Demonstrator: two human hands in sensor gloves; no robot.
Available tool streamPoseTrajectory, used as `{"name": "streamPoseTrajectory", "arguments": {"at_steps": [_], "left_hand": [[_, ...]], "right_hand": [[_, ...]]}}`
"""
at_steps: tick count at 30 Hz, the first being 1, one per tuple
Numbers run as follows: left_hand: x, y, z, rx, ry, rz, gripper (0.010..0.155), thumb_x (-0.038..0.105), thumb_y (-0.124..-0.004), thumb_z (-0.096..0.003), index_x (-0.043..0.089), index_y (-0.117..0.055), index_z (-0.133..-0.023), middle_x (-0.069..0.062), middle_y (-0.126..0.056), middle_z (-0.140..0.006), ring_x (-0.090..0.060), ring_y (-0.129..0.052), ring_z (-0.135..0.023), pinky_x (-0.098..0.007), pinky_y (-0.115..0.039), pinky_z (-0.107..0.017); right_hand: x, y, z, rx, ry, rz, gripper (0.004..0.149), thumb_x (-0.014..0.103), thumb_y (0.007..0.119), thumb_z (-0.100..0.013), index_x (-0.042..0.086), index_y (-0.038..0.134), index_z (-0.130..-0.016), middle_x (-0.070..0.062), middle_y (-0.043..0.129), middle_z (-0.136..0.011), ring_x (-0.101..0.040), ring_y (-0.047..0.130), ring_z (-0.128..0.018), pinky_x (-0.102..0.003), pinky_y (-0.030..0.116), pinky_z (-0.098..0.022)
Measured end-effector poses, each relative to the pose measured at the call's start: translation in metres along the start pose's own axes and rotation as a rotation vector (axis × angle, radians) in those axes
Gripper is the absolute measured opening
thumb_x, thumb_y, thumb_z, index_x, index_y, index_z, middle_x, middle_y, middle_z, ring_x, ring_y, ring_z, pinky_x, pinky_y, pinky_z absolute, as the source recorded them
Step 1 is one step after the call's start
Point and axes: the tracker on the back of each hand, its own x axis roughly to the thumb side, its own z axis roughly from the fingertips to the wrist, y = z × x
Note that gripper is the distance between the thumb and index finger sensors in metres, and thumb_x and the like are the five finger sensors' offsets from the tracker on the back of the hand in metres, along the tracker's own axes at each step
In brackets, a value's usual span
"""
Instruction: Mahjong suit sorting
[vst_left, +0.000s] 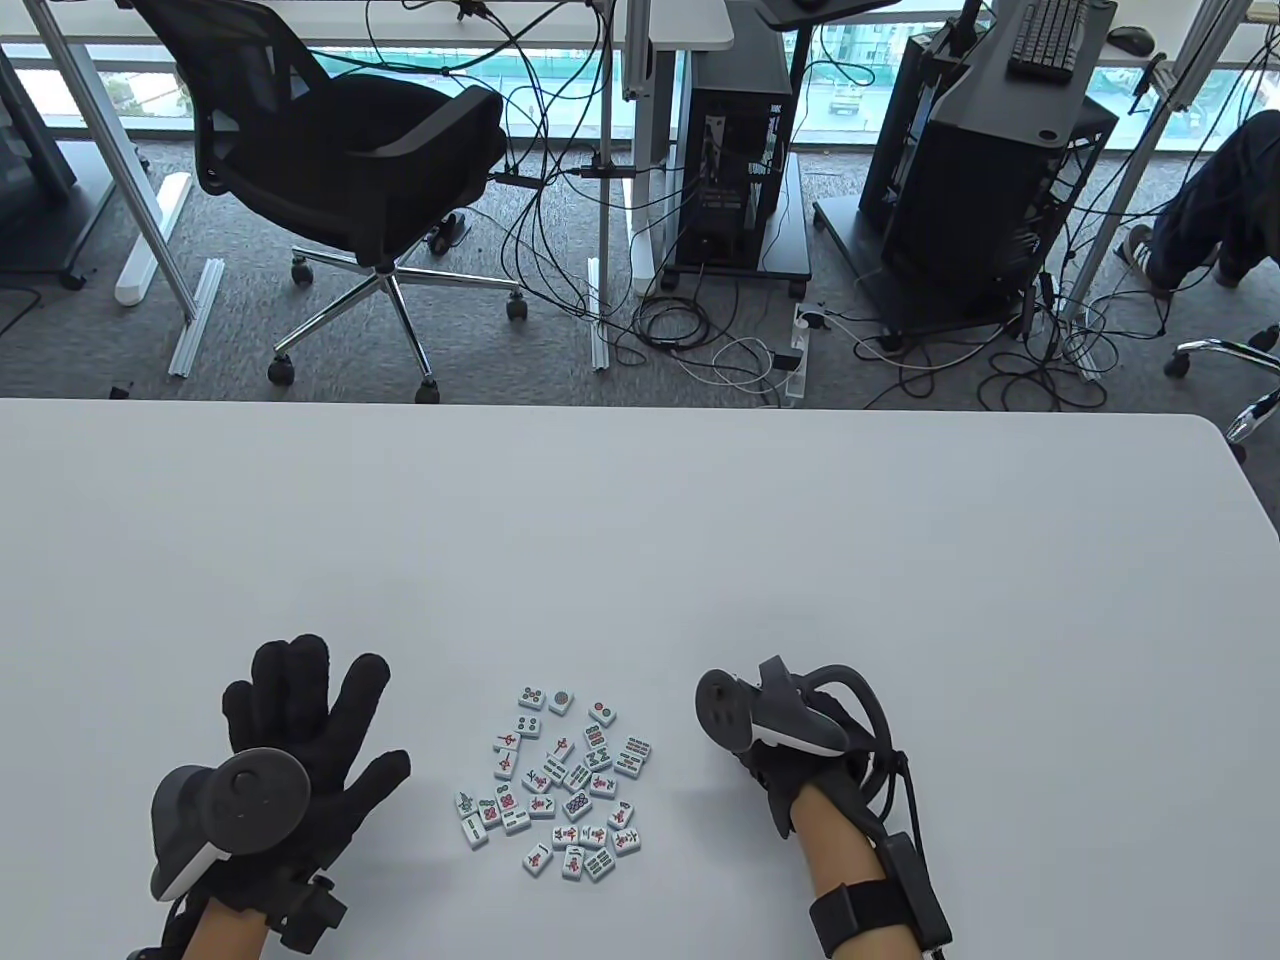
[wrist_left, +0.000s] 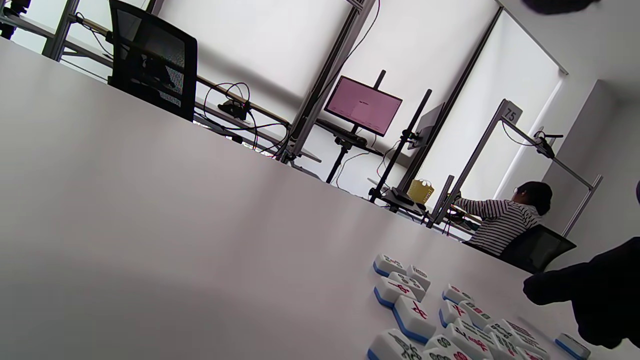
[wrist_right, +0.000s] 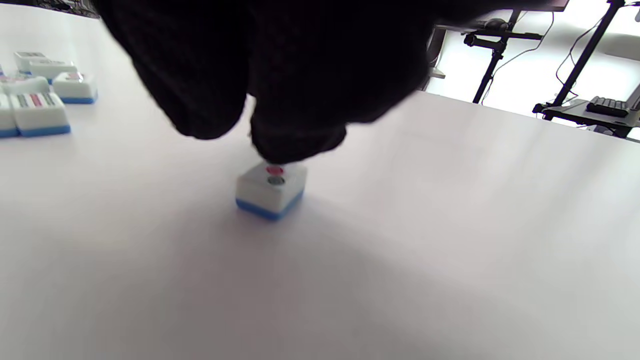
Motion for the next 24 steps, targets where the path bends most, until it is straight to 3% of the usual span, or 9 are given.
{"name": "streamPoseTrajectory", "arguments": {"at_steps": [3,6,11,17,22,24], "left_hand": [[0.000,0.000,0.000,-0.005,0.000,0.004,0.081,0.075,-0.057,-0.0459,0.043,-0.023,-0.112,0.017,0.018,-0.109,-0.014,0.027,-0.103,-0.055,0.014,-0.069],[0.000,0.000,0.000,-0.008,0.001,0.007,0.081,0.075,-0.057,-0.0459,0.043,-0.023,-0.112,0.017,0.018,-0.109,-0.014,0.027,-0.103,-0.055,0.014,-0.069],[0.001,0.000,0.000,-0.014,-0.004,0.013,0.081,0.075,-0.058,-0.0459,0.043,-0.023,-0.112,0.017,0.018,-0.109,-0.014,0.027,-0.103,-0.055,0.014,-0.069],[0.000,0.001,0.000,-0.007,0.000,0.023,0.081,0.074,-0.058,-0.0460,0.042,-0.024,-0.112,0.017,0.018,-0.109,-0.014,0.027,-0.103,-0.055,0.013,-0.069],[0.000,0.001,0.000,-0.006,0.003,0.026,0.081,0.074,-0.058,-0.0460,0.042,-0.023,-0.112,0.017,0.018,-0.109,-0.014,0.027,-0.103,-0.055,0.013,-0.069],[-0.001,0.001,0.000,-0.011,0.005,0.025,0.082,0.075,-0.058,-0.0459,0.042,-0.023,-0.112,0.017,0.018,-0.109,-0.014,0.027,-0.103,-0.055,0.014,-0.069]], "right_hand": [[0.019,-0.012,-0.015,-0.084,-0.032,-0.088,0.056,0.034,0.085,-0.045,0.019,0.071,-0.097,-0.005,0.096,-0.054,-0.016,0.091,-0.020,-0.024,0.080,-0.013],[0.037,-0.014,-0.030,-0.079,-0.036,-0.180,0.052,0.034,0.083,-0.046,0.018,0.074,-0.095,-0.006,0.096,-0.054,-0.017,0.091,-0.020,-0.025,0.080,-0.013],[0.066,-0.010,-0.053,-0.069,-0.041,-0.089,0.053,0.039,0.082,-0.046,0.017,0.075,-0.094,-0.006,0.096,-0.052,-0.016,0.091,-0.018,-0.024,0.079,-0.011],[0.080,0.003,-0.065,-0.028,-0.008,-0.045,0.056,0.043,0.081,-0.045,0.016,0.075,-0.094,-0.006,0.097,-0.049,-0.016,0.090,-0.015,-0.024,0.078,-0.009],[0.075,0.001,-0.067,-0.004,0.047,-0.019,0.054,0.043,0.079,-0.047,0.017,0.075,-0.094,-0.006,0.097,-0.049,-0.016,0.090,-0.015,-0.024,0.078,-0.009],[0.071,-0.003,-0.067,0.027,-0.016,-0.051,0.054,0.041,0.080,-0.047,0.020,0.073,-0.096,-0.006,0.097,-0.051,-0.016,0.090,-0.017,-0.024,0.079,-0.011]]}}
